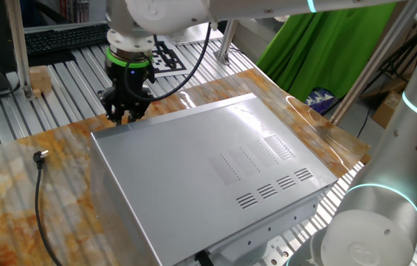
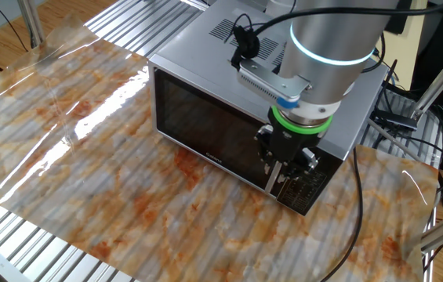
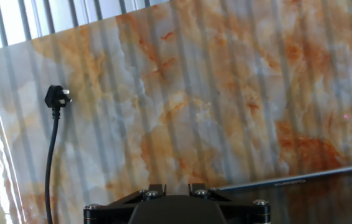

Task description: Open the microwave door

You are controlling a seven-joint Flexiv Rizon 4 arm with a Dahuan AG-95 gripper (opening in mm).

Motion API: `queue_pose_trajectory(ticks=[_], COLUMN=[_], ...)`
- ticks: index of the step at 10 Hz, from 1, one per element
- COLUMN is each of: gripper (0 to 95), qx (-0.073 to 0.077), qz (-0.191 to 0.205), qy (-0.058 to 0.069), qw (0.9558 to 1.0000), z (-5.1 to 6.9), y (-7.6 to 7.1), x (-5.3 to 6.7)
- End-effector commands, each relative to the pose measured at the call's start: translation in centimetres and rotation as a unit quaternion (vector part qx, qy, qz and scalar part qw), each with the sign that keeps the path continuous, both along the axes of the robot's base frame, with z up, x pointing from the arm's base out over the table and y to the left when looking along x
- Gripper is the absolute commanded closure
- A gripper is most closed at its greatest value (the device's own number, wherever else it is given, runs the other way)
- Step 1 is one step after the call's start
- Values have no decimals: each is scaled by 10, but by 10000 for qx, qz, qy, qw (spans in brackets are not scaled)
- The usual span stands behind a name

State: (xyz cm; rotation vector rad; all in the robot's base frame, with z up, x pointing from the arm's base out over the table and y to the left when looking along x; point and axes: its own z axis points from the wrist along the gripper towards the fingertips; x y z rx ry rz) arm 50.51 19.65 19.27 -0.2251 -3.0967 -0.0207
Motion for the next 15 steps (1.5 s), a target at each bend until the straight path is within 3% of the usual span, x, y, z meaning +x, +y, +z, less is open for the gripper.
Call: queue_pose_trajectory(ticks=[1,11,12,15], gripper=[570,570,760,760], qx=[15,10,12,1], qz=[64,107,147,160], qy=[56,58,58,59], qw=[10000,9999,9999,9999], z=[3,-1,0,2], y=[-1,3,2,1], x=[-5,-27,-27,-28])
